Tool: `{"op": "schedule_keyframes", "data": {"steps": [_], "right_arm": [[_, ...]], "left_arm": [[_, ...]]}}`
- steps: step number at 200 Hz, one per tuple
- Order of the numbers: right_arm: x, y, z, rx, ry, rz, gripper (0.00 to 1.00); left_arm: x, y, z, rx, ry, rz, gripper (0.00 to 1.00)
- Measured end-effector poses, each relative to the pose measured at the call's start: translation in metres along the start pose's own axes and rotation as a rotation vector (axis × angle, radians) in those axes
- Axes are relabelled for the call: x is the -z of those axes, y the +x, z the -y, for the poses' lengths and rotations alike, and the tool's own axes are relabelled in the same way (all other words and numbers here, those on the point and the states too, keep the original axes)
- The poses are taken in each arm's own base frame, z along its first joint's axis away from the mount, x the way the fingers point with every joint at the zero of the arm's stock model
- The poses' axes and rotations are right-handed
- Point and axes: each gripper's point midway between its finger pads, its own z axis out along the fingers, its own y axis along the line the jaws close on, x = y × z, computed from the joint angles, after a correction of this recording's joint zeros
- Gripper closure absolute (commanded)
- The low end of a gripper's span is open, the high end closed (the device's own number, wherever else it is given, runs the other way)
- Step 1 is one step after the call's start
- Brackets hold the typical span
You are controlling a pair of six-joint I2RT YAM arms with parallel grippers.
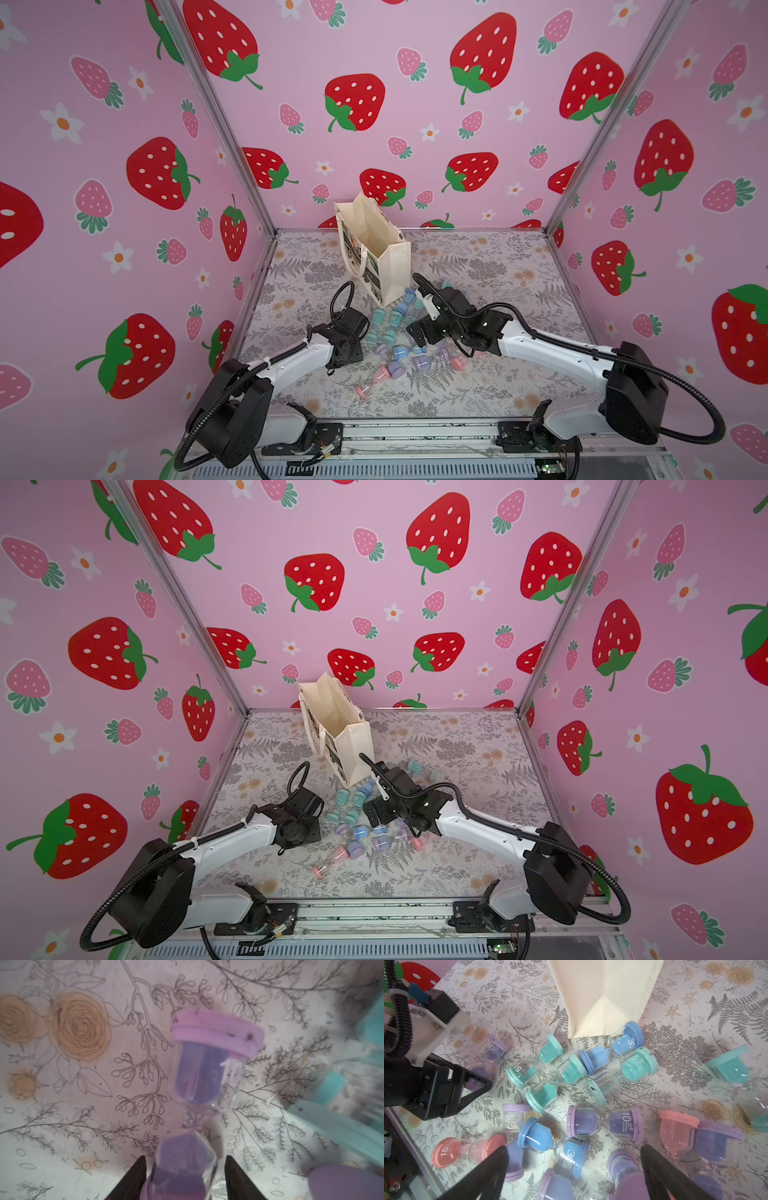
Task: Put the hourglass into the canvas bag
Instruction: Pick up the hourglass from the center of the board.
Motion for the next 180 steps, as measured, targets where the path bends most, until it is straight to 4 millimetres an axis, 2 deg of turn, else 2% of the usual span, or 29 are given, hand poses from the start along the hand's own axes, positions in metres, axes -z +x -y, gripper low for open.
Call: {"op": "schedule_keyframes", "data": {"steps": [27, 39, 60, 78, 132, 180], "right_arm": [[-0.002, 0.001, 0.002, 0.000, 0.009, -0.002, 0.01], [-0.002, 0.000, 0.002, -0.001, 0.012, 0.001, 0.01], [-0.002, -0.001, 0.003, -0.003, 0.017, 0.005, 0.01], [-0.002, -0.001, 0.004, -0.004, 0.022, 0.006, 0.01], [-0.002, -0.002, 0.007, -0.004, 0.039, 0.011, 0.01], [-0.001, -0.003, 0.008, -0.008, 0.045, 0.015, 0.01]], "left_arm": [[-0.004, 0.001, 0.001, 0.001, 0.004, -0.005, 0.47], [-0.005, 0.000, 0.002, -0.003, 0.004, 0.000, 0.53], [-0.005, -0.001, 0.003, -0.005, 0.007, 0.005, 0.55], [-0.005, -0.001, 0.003, -0.005, 0.007, 0.005, 0.62], [-0.003, 0.000, 0.003, -0.003, 0.021, 0.002, 0.66], [0.011, -0.001, 0.003, 0.004, 0.050, 0.020, 0.70]]}}
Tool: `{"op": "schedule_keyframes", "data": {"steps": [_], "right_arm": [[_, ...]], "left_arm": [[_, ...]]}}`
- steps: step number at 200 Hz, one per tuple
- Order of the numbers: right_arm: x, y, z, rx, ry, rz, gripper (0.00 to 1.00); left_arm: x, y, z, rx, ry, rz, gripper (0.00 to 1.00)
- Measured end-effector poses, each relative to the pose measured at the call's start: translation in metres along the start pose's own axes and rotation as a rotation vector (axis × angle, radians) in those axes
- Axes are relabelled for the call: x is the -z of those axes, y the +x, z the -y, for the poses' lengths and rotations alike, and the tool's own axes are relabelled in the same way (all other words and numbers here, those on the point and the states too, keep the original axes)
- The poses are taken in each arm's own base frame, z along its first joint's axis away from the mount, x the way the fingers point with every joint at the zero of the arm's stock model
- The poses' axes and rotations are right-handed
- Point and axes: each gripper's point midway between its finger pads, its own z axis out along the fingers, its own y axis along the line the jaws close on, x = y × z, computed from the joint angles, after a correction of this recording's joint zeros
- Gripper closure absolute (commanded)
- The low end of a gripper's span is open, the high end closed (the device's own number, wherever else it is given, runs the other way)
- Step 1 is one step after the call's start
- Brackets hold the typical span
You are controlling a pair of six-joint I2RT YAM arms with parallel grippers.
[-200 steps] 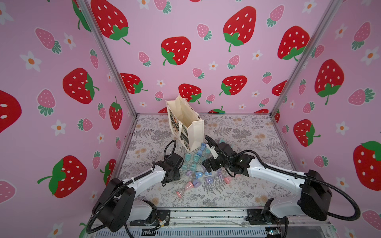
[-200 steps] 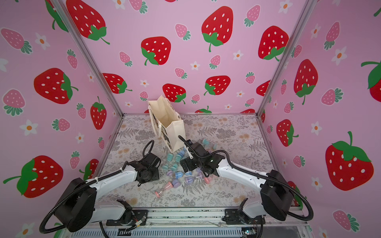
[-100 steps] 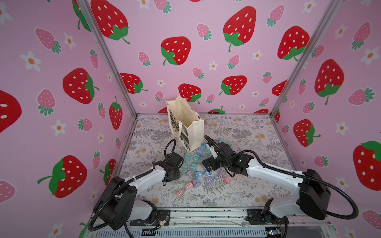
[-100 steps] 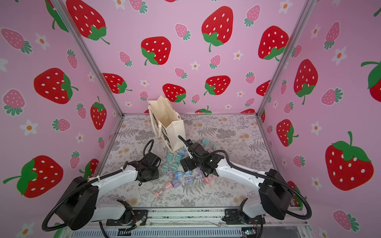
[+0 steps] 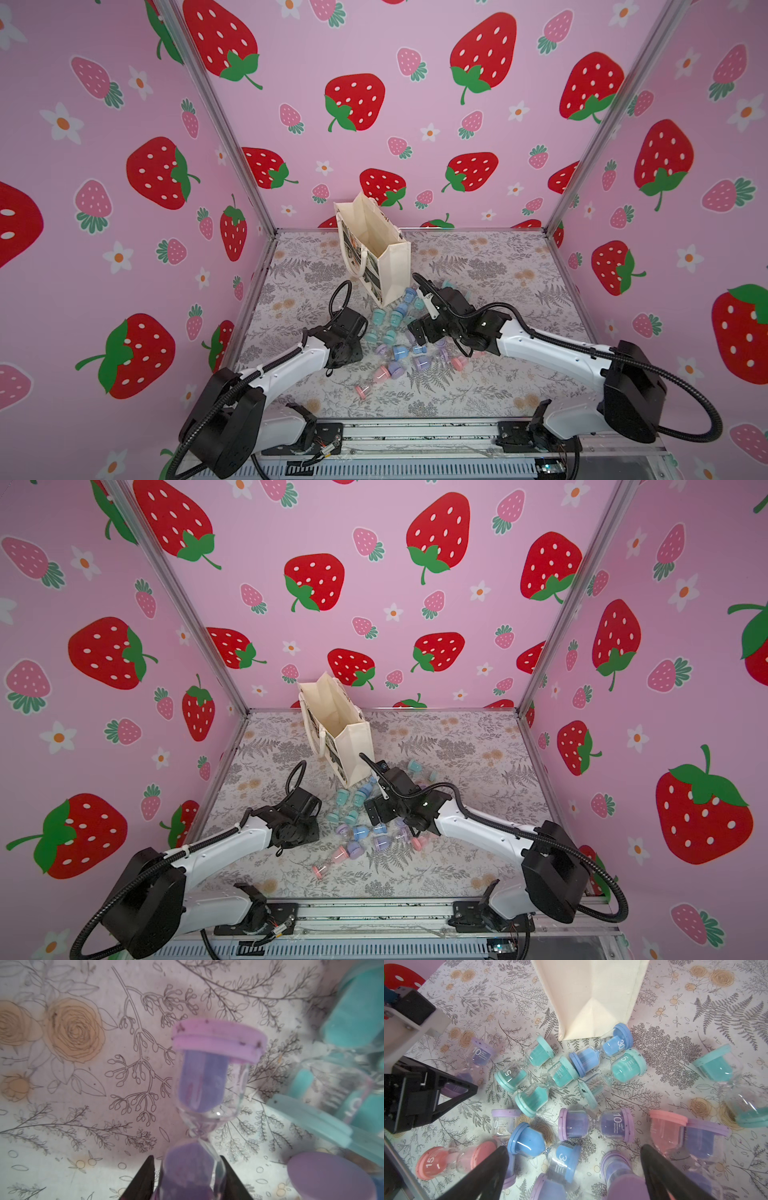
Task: Put the hourglass into the canvas bag
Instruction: Pick up the hourglass from the center of the board.
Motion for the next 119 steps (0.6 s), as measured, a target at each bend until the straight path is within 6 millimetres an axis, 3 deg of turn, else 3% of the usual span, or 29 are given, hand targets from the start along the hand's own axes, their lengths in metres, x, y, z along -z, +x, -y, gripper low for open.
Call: {"op": "schedule_keyframes", "data": {"steps": [47, 119], "right_arm": [[0.012, -0.010, 0.002, -0.022, -0.005, 0.040, 0.01], [0.046, -0.044, 0.011, -0.070, -0.031, 0.143, 0.01]], "left_arm": [[0.028, -0.006, -0.003, 0.017, 0.021, 0.038, 0.71], [0.122, -0.059, 0.012, 0.018, 0.108, 0.232, 0.76]]}}
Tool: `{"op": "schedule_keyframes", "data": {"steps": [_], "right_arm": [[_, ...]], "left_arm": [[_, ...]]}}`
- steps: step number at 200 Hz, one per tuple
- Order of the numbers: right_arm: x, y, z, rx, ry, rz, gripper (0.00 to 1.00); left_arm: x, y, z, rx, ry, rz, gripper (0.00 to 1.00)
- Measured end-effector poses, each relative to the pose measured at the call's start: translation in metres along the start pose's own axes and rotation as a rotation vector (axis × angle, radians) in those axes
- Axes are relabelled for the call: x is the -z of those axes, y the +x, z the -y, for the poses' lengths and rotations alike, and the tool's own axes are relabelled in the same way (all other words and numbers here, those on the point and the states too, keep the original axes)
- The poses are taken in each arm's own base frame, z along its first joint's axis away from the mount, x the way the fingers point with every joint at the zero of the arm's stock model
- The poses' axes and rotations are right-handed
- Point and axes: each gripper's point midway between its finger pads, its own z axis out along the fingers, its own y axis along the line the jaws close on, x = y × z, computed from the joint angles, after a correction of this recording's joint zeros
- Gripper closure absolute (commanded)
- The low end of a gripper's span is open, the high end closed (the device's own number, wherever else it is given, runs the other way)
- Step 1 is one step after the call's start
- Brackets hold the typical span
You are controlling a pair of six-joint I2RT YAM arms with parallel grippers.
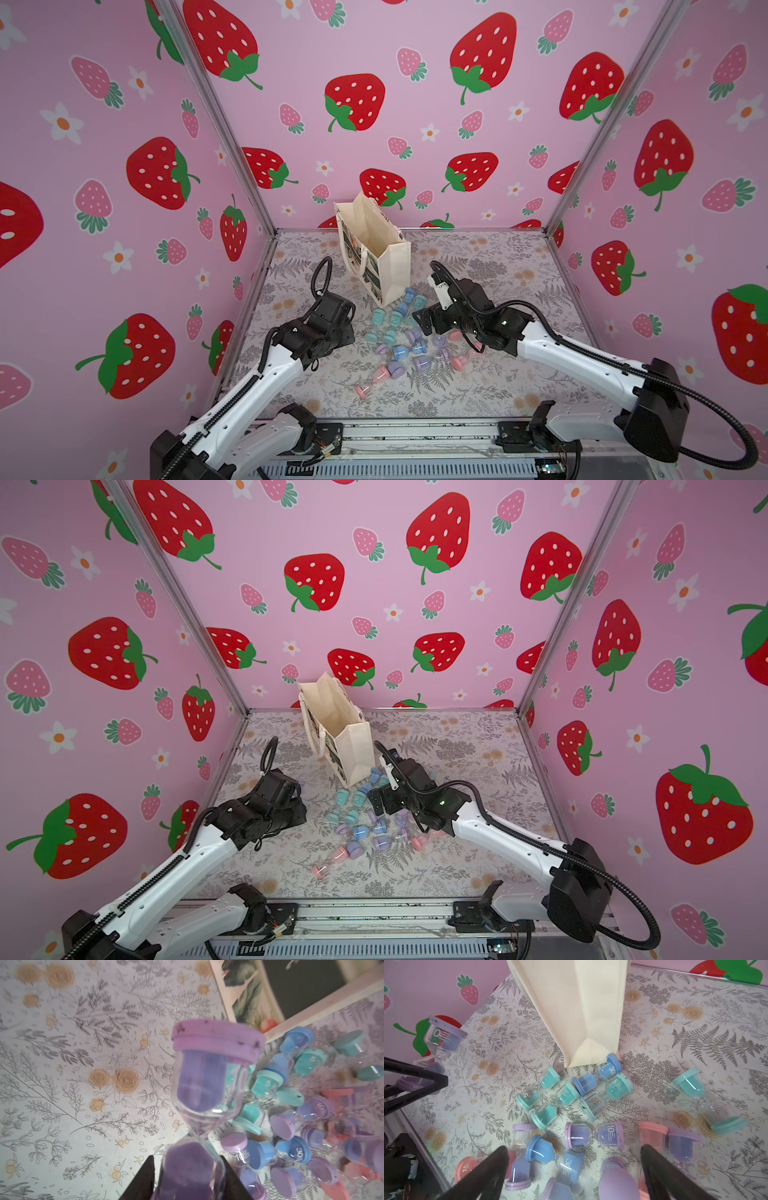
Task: Put the hourglass into the canvas bag
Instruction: Pick up the hourglass from the center of the board, then place the hourglass in the canvas bag.
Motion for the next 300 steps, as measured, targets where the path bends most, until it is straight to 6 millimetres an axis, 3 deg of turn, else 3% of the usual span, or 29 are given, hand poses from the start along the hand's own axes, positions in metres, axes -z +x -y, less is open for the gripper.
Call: {"op": "schedule_keyframes", "data": {"steps": [60, 96, 140, 189, 222, 300], "right_arm": [[0.023, -0.047, 0.017, -0.040, 0.016, 0.081, 0.01], [0.034, -0.074, 0.033, -0.063, 0.036, 0.124, 0.01], [0.031, -0.097, 0.049, -0.067, 0.063, 0.143, 0.01], [0.018, -0.096, 0.059, -0.079, 0.071, 0.116, 0.01], [0.008, -0.090, 0.066, -0.088, 0.078, 0.088, 0.01], [-0.010, -0.096, 0.069, -0.094, 0.055, 0.079, 0.01]], "left_arm": [[0.069, -0.077, 0.041, -0.055, 0.107, 0.171, 0.79], [0.080, -0.121, 0.077, -0.104, 0.135, 0.221, 0.80], [0.057, -0.166, 0.120, -0.160, 0.121, 0.233, 0.80], [0.026, -0.217, 0.149, -0.171, 0.095, 0.251, 0.80], [0.002, -0.245, 0.154, -0.153, 0.067, 0.251, 0.80], [-0.080, -0.264, 0.149, -0.140, -0.002, 0.157, 0.80]]}}
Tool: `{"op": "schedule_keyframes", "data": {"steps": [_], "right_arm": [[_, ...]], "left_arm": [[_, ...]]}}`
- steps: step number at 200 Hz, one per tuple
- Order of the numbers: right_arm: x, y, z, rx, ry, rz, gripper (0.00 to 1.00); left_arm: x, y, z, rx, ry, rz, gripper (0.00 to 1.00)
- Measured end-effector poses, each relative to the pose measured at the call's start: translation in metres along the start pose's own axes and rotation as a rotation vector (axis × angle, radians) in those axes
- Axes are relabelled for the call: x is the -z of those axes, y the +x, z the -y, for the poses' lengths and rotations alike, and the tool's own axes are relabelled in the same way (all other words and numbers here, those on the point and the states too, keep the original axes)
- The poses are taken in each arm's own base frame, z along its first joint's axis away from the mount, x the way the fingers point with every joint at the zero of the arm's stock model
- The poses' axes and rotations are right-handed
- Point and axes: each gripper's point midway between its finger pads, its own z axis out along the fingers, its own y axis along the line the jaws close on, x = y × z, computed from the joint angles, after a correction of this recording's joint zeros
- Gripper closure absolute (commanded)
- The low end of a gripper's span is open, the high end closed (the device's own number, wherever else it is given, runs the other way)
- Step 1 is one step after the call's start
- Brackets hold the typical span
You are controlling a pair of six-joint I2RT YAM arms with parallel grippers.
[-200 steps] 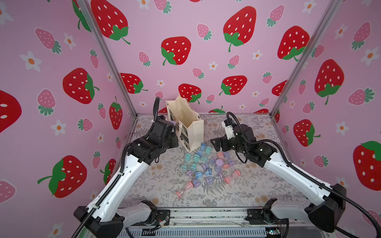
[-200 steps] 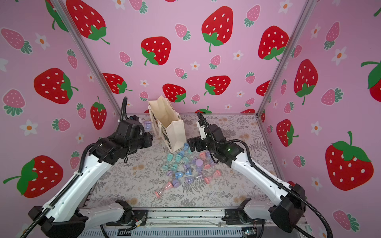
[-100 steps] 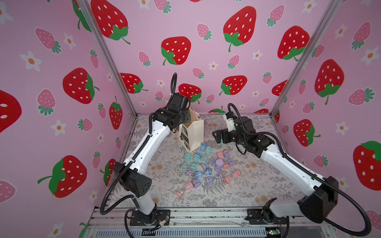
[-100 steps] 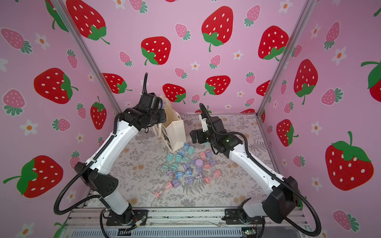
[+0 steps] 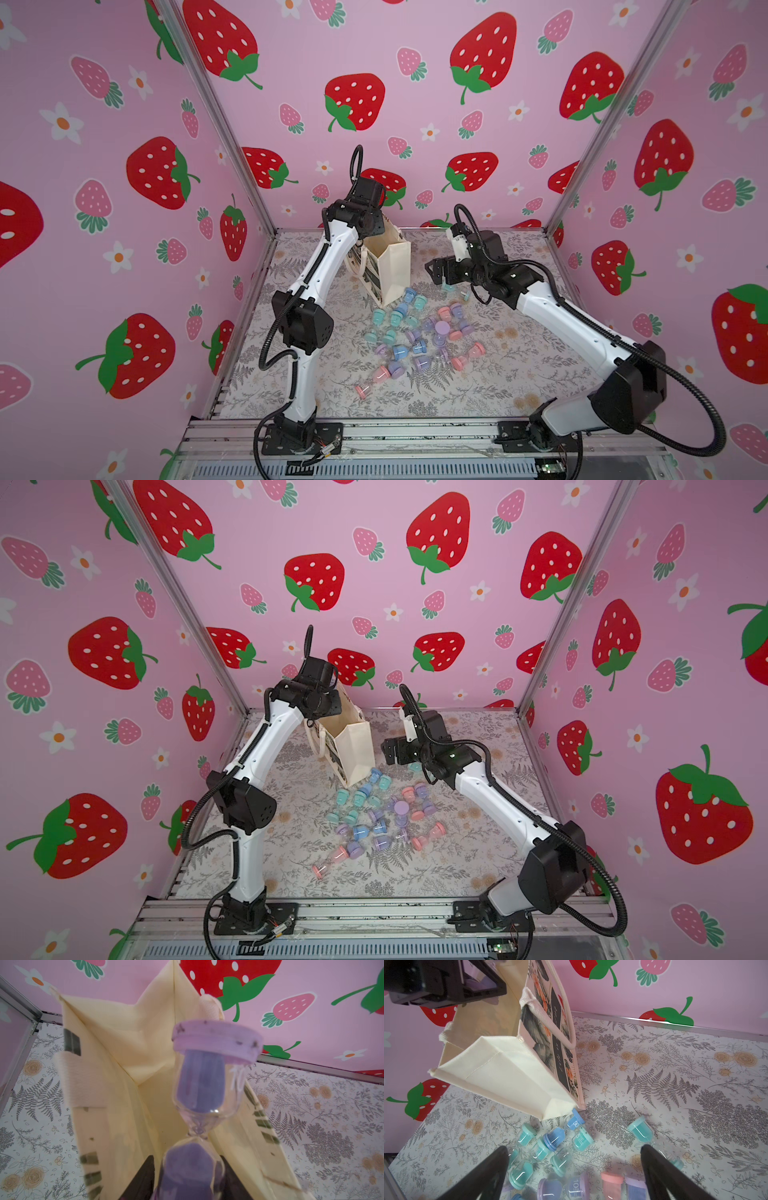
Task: Put the hourglass into the canvas bag
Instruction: Place the hourglass in the canvas bag.
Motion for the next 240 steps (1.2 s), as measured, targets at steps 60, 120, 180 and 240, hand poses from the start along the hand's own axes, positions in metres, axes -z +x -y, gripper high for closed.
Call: {"op": "schedule_keyframes", "data": {"steps": [60, 120, 180, 240], "right_arm": [[-0.017, 0.002, -0.001, 0.007, -0.013, -0.017, 0.01], [-0.032, 0.011, 0.001, 0.013, -0.016, -0.045, 0.01], [-0.033, 0.009, 0.005, 0.018, 0.006, -0.030, 0.01], [-0.034, 0.011, 0.006, 0.021, 0.012, -0.028, 0.01]], "left_arm": [[-0.051, 0.011, -0.006, -0.004, -0.027, -0.060, 0.81], [-0.095, 0.034, -0.014, -0.016, -0.067, -0.132, 0.80], [-0.124, 0.064, -0.017, -0.053, -0.087, -0.214, 0.64], [-0.124, 0.066, -0.016, -0.064, -0.088, -0.222, 0.56]]}}
